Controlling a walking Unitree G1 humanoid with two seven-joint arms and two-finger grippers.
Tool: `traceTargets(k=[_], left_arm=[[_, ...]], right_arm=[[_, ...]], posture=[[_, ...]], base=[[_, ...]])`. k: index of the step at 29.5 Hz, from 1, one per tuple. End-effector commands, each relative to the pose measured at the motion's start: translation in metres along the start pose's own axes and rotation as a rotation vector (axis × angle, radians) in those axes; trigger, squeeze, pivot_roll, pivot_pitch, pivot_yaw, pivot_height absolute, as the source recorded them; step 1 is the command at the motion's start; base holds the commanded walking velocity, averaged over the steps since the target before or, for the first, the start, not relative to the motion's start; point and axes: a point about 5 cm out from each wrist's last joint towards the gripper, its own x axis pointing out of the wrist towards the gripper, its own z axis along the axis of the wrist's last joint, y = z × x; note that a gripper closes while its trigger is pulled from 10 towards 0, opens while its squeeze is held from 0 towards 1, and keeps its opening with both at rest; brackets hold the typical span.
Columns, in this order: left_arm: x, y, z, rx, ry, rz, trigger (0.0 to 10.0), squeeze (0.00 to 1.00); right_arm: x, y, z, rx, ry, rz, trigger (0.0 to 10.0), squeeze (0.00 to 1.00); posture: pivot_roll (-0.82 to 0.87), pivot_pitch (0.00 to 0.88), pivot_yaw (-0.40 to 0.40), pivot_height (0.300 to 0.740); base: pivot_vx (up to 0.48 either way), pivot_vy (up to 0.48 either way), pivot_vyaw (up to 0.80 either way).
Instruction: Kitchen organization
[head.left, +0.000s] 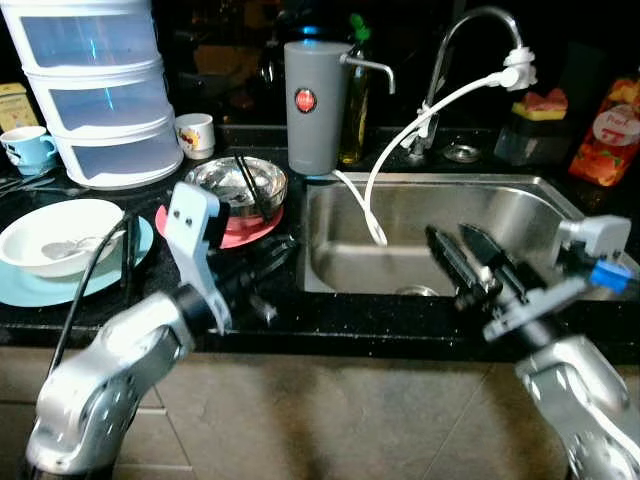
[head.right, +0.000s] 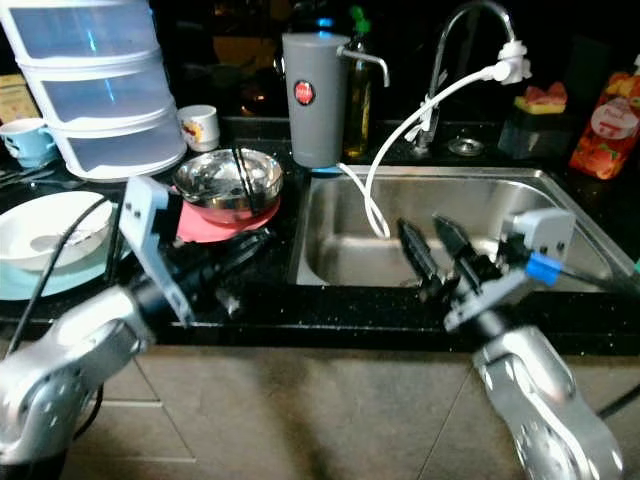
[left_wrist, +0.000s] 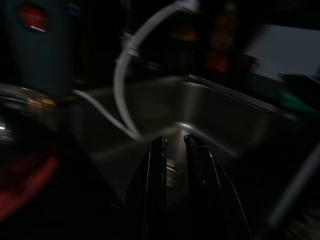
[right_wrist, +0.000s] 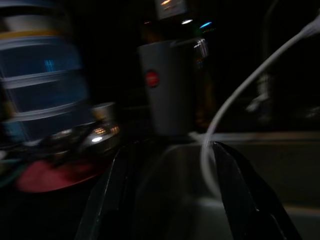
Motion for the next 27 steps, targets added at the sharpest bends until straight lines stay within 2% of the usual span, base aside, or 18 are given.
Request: traceTargets(k=[1, 2, 5, 8, 11, 13, 17, 27], left_arm=[[-0.001, 0.009, 0.002, 0.015, 0.005, 0.063, 10.0, 0.0], [0.001, 0.016, 0.007, 0.049, -0.005, 0.111, 10.0, 0.0], [0.002, 0.024, 0.01, 0.089, -0.011, 0.16, 10.0, 0.0], [0.004, 0.027, 0.011, 0.111, -0.015, 0.19, 10.0, 0.0], [0.008, 0.033, 0.009, 0.126, -0.016, 0.272, 10.0, 0.0], [0.009, 0.035, 0.008, 0.117, -0.029, 0.302, 10.0, 0.0], [0.011, 0.038, 0.007, 0.186, -0.035, 0.361, 10.0, 0.0], [0.016, 0.042, 0.008, 0.263, -0.052, 0.423, 10.0, 0.0]], right_arm=[[0.001, -0.003, -0.002, -0.057, 0.02, -0.041, 10.0, 0.0], [0.006, -0.001, 0.0, -0.067, 0.013, -0.058, 10.0, 0.0], [0.01, -0.002, 0.0, -0.068, 0.014, -0.09, 10.0, 0.0], [0.013, -0.003, -0.001, -0.067, 0.014, -0.121, 10.0, 0.0], [0.018, -0.003, -0.005, -0.036, 0.014, -0.176, 10.0, 0.0], [0.02, -0.002, -0.006, -0.032, 0.012, -0.189, 10.0, 0.0], [0.026, 0.001, -0.008, -0.024, -0.002, -0.218, 10.0, 0.0], [0.036, 0.009, -0.011, 0.01, -0.008, -0.216, 10.0, 0.0]], posture=[[0.01, 0.105, -0.027, 0.74], [0.01, 0.107, -0.029, 0.74], [0.01, 0.107, -0.029, 0.74], [0.01, 0.107, -0.029, 0.74], [0.01, 0.109, -0.034, 0.74], [0.01, 0.109, -0.034, 0.74], [0.01, 0.109, -0.034, 0.74], [0.0, 0.114, -0.037, 0.74]], base=[[0.0, 0.0, 0.0], [0.0, 0.0, 0.0], [0.0, 0.0, 0.0], [0.0, 0.0, 0.0], [0.0, 0.0, 0.0], [0.0, 0.0, 0.0], [0.0, 0.0, 0.0], [0.0, 0.0, 0.0]])
